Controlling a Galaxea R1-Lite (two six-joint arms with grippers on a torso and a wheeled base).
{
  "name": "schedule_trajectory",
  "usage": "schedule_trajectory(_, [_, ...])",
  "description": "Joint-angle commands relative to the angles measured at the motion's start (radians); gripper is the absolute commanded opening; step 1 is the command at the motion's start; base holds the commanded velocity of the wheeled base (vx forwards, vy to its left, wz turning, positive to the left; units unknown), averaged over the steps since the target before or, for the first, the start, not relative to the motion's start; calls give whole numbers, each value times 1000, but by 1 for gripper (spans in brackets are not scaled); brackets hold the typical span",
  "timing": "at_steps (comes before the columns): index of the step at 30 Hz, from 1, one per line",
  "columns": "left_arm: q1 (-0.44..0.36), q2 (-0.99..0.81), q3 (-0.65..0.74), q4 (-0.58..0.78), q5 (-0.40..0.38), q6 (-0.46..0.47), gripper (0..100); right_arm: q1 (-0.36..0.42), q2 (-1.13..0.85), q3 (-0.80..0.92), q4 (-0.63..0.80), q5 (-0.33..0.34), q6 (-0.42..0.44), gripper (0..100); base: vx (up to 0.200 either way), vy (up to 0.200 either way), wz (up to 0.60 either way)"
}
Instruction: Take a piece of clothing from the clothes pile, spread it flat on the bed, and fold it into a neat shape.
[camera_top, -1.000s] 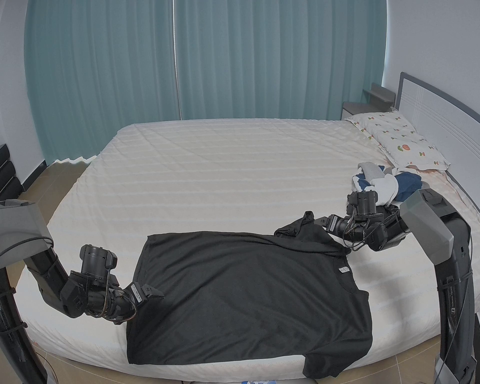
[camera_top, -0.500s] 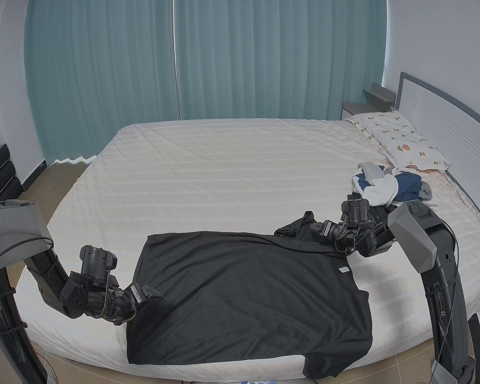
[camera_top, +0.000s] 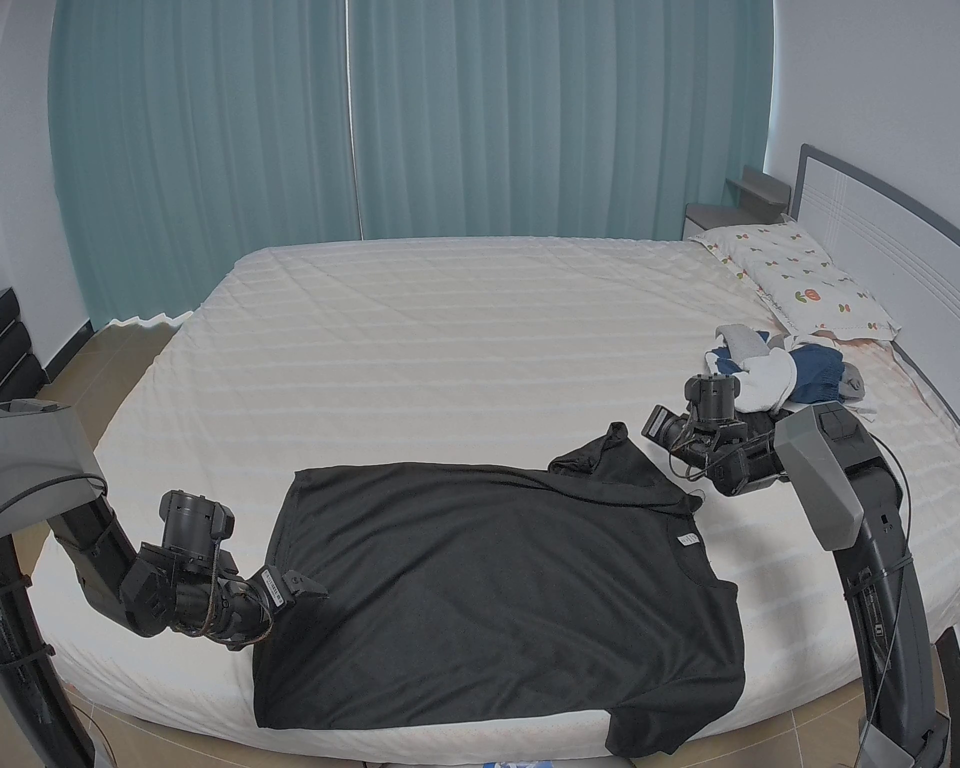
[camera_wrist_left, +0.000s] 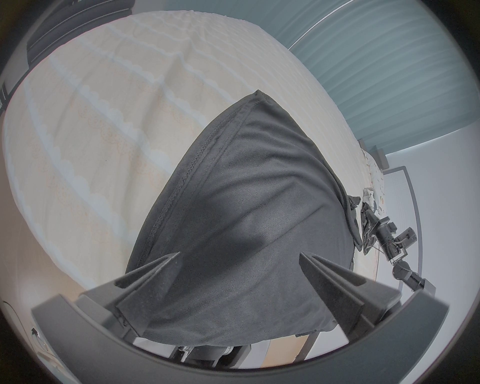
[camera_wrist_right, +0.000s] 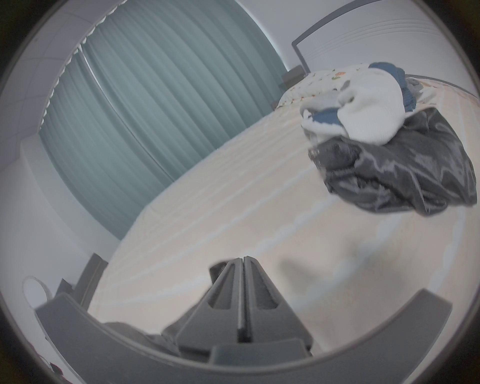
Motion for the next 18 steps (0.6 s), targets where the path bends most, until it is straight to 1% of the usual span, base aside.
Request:
schedule_trajectory(1, [0,0,1,0,0,0,100,-8,-10,-51,-5,-6,16,0,0,0,0])
schedule_trajectory(5, [0,0,1,0,0,0,100,-6,-10,-29,10,-6,13,0,0,0,0])
schedule_trajectory(8, [0,0,1,0,0,0,100,-3,-10,34,-1,2,-10,0,0,0,0])
schedule_trajectory(9, [0,0,1,0,0,0,100,-2,-10,40,-4,3,-15,100,0,0,0])
schedule_trajectory(10, [0,0,1,0,0,0,100,3,-7,57,-9,3,-36,100,0,0,0])
schedule_trajectory(12, [0,0,1,0,0,0,100,9,1,66,-15,3,-53,100,0,0,0])
schedule_trajectory(18, [0,0,1,0,0,0,100,20,15,77,-19,3,-58,100,0,0,0])
